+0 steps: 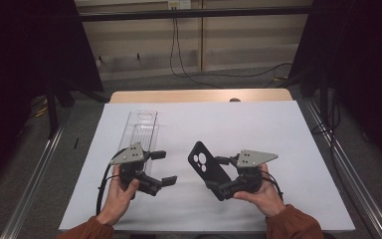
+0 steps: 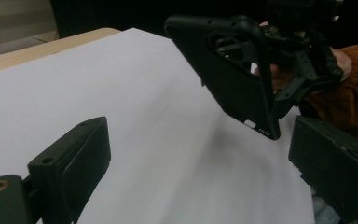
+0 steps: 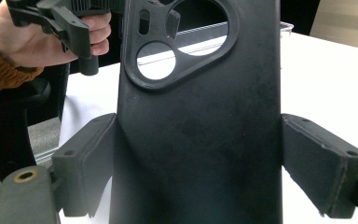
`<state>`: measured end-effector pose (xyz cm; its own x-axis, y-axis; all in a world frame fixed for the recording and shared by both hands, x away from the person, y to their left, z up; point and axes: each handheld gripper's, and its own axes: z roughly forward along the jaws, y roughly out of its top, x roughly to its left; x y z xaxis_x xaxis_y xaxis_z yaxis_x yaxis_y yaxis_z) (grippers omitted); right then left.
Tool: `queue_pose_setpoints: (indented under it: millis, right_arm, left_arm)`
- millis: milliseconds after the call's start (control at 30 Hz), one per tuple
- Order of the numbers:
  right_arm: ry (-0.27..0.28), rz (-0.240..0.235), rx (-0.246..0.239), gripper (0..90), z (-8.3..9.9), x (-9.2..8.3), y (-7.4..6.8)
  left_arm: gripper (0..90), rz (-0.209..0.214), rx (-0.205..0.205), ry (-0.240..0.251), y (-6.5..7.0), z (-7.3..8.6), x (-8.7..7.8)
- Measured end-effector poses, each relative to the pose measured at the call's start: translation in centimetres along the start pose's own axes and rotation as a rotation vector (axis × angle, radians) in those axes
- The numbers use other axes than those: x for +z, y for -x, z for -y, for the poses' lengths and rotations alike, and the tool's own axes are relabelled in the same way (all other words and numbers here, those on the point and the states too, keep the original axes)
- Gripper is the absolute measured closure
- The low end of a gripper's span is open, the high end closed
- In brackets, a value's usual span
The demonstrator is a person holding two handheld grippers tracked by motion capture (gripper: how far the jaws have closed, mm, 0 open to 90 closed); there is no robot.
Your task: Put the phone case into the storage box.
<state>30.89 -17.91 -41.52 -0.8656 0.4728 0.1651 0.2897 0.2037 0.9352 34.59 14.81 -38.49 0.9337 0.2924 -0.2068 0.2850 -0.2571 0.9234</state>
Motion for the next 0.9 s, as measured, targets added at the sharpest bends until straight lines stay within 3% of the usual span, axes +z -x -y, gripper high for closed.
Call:
queue_pose_setpoints:
  millis: [133,200,500,633,700,733,800,900]
  right_arm:
    - [-0.010,-0.004,-0.006,13.8,-0.3,0.0,0.0]
    - [-0.005,-0.007,-0.010,13.8,-0.5,-0.1,0.0]
    - [-0.009,-0.032,-0.019,13.8,-1.6,0.1,0.4]
    - [-0.002,-0.045,-0.024,13.8,-1.8,0.3,0.5]
    - [0.001,-0.045,-0.031,13.8,-1.8,0.3,0.6]
    - [0.033,-0.041,-0.025,13.8,-1.7,0.4,0.9]
    - [0.047,-0.046,-0.016,13.8,-1.7,0.4,1.0]
    - [0.029,-0.048,-0.028,13.8,-1.6,0.4,1.1]
  left_arm:
    - [4.9,0.033,-0.003,-0.001,-0.2,-0.8,0.4]
    - [1.8,0.067,0.018,0.005,-0.3,-1.1,0.4]
    - [2.7,0.107,0.035,-0.010,-0.6,-2.6,1.0]
    - [3.1,0.105,0.058,-0.010,-0.9,-3.3,1.1]
    - [3.3,0.118,0.062,-0.016,-1.2,-3.6,1.2]
    - [4.9,0.125,0.064,-0.018,-1.3,-3.6,1.2]
    - [4.8,0.126,0.071,-0.032,-1.4,-3.6,1.2]
    - [4.5,0.134,0.074,-0.038,-1.4,-3.5,1.4]
